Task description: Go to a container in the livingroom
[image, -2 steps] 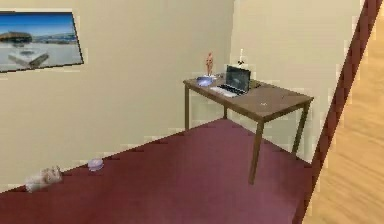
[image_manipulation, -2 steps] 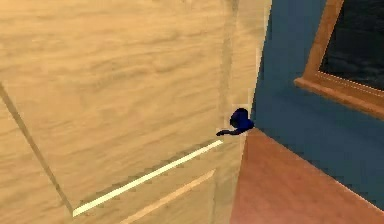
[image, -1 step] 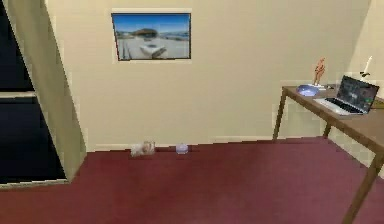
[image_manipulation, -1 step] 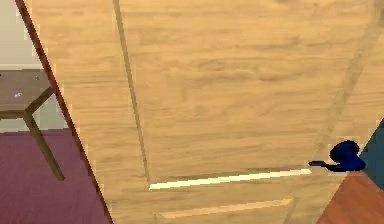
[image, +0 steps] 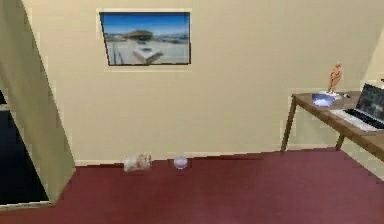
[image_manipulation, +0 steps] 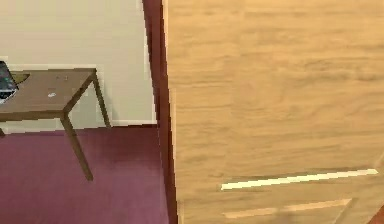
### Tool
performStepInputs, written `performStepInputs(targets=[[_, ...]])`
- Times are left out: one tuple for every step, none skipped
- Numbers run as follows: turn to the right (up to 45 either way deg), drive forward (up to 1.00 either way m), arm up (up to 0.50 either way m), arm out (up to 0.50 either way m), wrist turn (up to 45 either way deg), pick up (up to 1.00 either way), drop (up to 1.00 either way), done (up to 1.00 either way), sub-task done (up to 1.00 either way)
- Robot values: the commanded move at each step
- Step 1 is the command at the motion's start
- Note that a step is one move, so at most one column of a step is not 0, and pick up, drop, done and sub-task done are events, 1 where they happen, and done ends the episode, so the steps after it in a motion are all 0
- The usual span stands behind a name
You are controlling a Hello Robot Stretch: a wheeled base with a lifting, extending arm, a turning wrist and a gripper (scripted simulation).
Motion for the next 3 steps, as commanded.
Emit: performStepInputs(targets=[[-15.0,0.00,0.00,0.00,0.0,0.00,0.00,0.00,0.00],[0.0,0.05,0.00,0.00,0.0,0.00,0.00,0.00,0.00],[45.0,0.00,0.00,0.00,0.0,0.00,0.00,0.00,0.00]])
